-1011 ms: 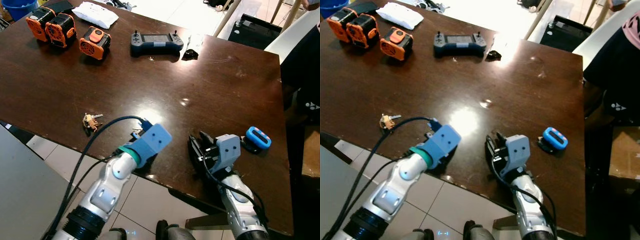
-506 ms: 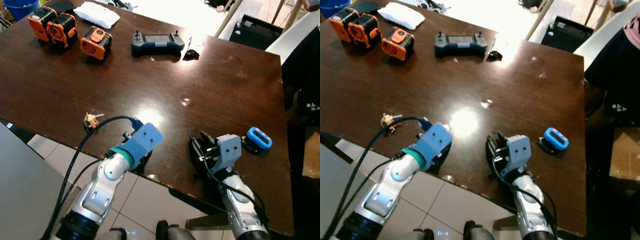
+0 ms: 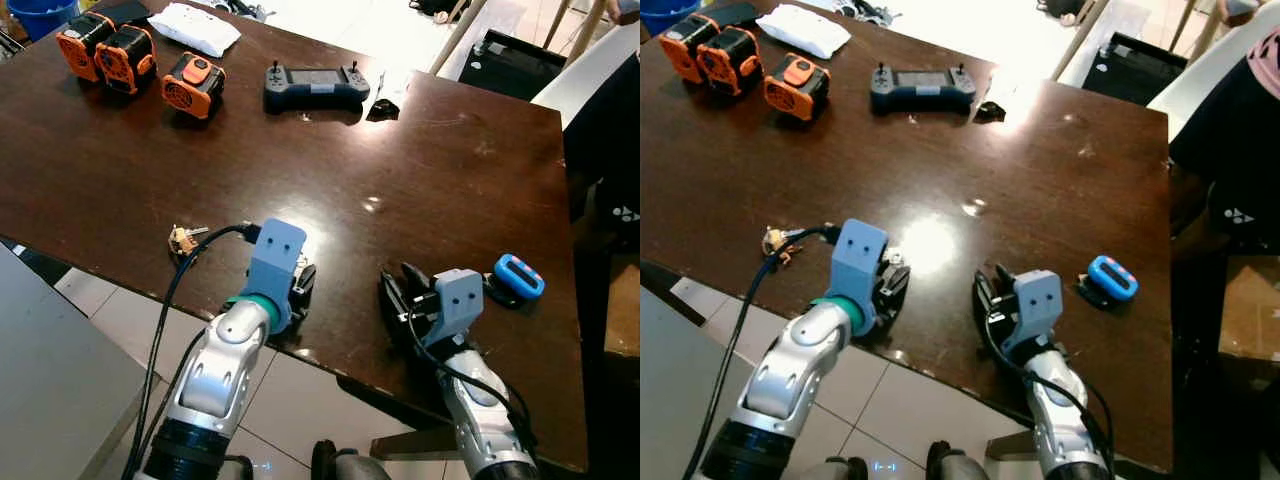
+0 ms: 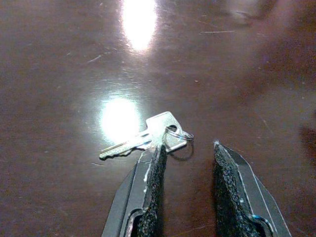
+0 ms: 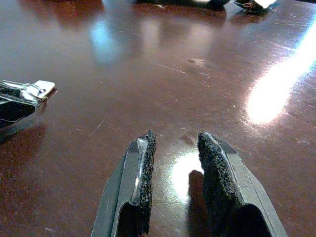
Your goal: Hang keys on a hook
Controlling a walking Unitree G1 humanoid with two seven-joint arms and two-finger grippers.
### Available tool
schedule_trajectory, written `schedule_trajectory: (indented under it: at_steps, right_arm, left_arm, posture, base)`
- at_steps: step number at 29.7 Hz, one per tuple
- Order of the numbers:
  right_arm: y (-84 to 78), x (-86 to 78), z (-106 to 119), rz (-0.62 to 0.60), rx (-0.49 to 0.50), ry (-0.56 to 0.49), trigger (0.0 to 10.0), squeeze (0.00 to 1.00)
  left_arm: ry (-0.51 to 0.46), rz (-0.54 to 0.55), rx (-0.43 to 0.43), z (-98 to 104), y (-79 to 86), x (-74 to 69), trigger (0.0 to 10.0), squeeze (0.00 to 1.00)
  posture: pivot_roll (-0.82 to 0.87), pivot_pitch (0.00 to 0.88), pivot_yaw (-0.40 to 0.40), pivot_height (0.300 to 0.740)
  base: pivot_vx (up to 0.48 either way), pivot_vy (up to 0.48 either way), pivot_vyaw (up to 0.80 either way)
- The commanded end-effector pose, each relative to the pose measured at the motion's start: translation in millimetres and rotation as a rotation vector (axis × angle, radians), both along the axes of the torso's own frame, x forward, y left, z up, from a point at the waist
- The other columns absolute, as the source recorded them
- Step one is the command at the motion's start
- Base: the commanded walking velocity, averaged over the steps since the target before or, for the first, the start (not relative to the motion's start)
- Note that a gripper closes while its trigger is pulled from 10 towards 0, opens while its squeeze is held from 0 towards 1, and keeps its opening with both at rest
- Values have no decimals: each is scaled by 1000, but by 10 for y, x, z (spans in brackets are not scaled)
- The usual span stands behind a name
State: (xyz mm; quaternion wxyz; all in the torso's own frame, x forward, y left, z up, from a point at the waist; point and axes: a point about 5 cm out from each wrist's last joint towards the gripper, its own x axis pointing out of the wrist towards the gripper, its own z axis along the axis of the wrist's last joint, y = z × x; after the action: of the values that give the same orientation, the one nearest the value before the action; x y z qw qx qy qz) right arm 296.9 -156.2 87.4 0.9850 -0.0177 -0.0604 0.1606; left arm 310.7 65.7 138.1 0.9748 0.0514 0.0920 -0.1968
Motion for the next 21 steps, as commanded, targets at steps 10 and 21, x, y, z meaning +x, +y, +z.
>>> schedule_trajectory:
  at_steps: [10,21]
  right_arm:
    - [-12,-124,-300,-2,-17,145,10000,0]
    - [-20,-148,-319,-5,-19,149,10000,0]
  left_arm:
    - [-93,118,29,11,-47,39,10000,0]
    - [7,30,40,-63,-186,7,10000,0]
  posture:
    - [-43,203,-16,740]
    - [-52,201,-11,740]
  base:
    - [0,0,0]
    - [0,0,0]
